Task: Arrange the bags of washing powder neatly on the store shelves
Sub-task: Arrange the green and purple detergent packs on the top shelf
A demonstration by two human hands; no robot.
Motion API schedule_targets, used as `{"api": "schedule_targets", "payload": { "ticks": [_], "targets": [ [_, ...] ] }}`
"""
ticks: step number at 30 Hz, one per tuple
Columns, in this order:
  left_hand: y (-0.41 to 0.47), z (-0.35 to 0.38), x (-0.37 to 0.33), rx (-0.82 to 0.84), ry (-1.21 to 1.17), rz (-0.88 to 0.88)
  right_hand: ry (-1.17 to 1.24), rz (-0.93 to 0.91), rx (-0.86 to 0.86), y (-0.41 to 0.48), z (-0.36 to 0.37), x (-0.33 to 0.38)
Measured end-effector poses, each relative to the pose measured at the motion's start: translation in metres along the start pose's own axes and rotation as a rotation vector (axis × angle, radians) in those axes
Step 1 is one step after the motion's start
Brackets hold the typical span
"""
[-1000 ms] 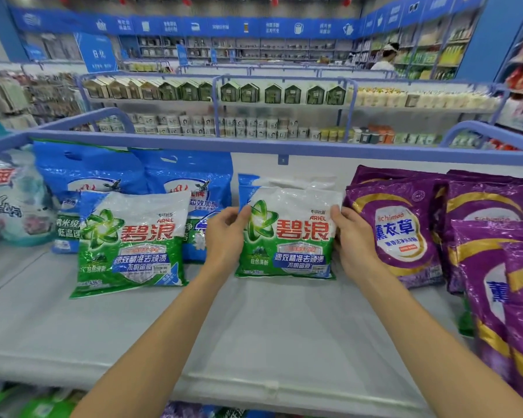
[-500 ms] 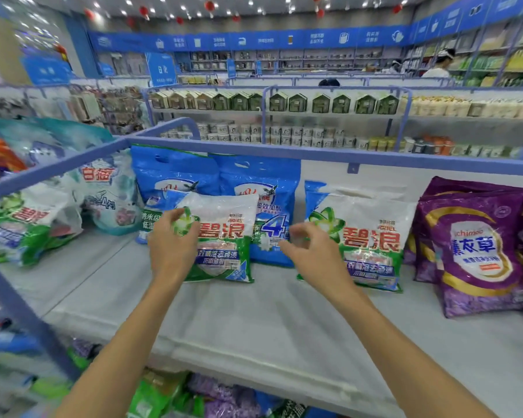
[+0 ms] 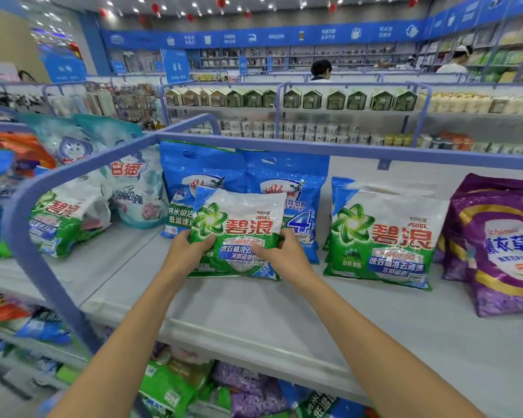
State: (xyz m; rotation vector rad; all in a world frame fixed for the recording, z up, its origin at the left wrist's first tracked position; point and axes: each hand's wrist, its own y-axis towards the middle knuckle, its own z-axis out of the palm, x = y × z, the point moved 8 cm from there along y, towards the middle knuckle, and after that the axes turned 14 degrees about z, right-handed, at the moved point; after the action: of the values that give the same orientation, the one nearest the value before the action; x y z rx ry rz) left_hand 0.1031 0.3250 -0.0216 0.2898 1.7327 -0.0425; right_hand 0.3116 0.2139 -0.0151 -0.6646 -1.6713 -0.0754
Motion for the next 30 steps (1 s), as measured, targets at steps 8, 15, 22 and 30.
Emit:
{"api": "schedule_targets", "payload": {
  "ticks": [8,15,22,30],
  "targets": [
    [-0.032,0.04,-0.021,0.203,-0.282,-0.074,0.201,0.049,0.166,-0.019,-0.043,-0.008],
    [-0.068,0.124,-0.058,0.365,-0.414,-0.046,0.336,0.055,0.065,-0.049,-0.132,-0.04],
    [-0.091,0.203,-0.082,0.358,-0.464,-0.031,0.544,-0.02,-0.086,-0.076,-0.213,-0.057],
    [-0.08,0.243,-0.091,0.211,-0.505,-0.031,0.54,0.008,-0.251,-0.078,-0.259,-0.061]
  ]
}}
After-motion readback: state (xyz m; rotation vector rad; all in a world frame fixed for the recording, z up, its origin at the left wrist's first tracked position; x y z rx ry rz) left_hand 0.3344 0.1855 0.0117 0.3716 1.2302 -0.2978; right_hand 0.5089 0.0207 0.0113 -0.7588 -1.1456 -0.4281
